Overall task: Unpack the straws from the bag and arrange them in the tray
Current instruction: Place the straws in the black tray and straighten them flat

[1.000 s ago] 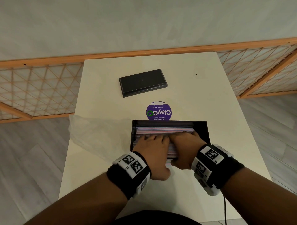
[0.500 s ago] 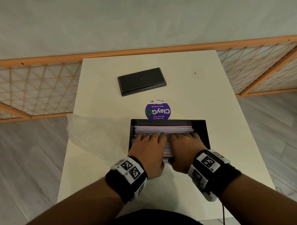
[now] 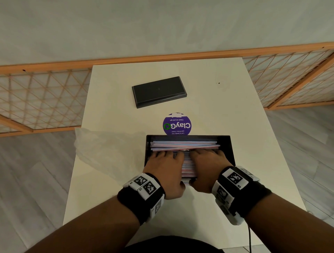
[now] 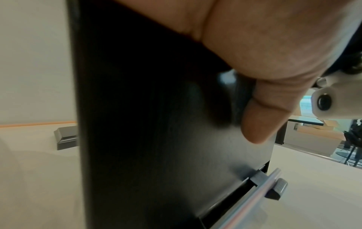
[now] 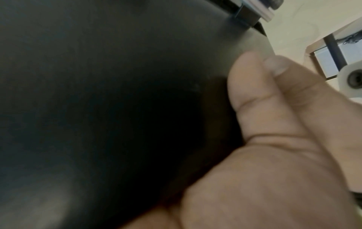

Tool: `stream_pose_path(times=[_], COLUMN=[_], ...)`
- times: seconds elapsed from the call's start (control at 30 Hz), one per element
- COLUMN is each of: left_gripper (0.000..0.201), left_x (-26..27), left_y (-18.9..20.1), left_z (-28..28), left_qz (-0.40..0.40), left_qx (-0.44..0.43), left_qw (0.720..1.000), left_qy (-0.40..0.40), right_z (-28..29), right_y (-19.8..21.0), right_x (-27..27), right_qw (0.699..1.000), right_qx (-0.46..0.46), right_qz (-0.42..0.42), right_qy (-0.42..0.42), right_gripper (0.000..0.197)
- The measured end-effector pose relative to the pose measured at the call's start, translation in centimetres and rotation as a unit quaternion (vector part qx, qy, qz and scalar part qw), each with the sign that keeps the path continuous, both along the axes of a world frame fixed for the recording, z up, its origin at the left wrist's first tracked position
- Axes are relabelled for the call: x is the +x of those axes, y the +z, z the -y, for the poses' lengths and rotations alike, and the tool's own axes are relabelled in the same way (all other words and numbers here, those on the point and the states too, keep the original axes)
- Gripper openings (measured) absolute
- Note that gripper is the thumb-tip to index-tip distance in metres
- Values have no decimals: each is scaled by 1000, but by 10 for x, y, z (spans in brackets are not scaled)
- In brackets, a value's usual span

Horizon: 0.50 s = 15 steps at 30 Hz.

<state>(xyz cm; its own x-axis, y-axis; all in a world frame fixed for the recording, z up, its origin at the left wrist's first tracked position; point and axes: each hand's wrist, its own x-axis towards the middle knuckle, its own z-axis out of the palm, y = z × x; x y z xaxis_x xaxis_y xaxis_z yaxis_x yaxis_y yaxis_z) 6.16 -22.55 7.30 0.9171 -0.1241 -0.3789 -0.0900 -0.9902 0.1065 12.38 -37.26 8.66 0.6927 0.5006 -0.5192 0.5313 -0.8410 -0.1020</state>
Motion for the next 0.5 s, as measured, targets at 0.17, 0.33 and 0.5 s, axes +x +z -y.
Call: stream_pose_path(times=[0.17, 0.33, 0.5], left_gripper=[76, 72, 75], left_x=[0, 2, 1], left_y=[2, 3, 2], left_z=[-1, -3, -3], left_qz=[-1, -14, -9], left_qx=[-29, -33, -30], left_qw=[1000, 999, 1000], left_qy=[5, -2, 0], right_z=[-1, -1, -2], right_y=[0, 2, 4], right_x=[0, 0, 1], right_qw=[1000, 1000, 1000], right_qx=[0, -5, -14], right_qz=[-2, -9, -20], right_qy=[1, 4, 1], right_gripper=[81, 78, 75])
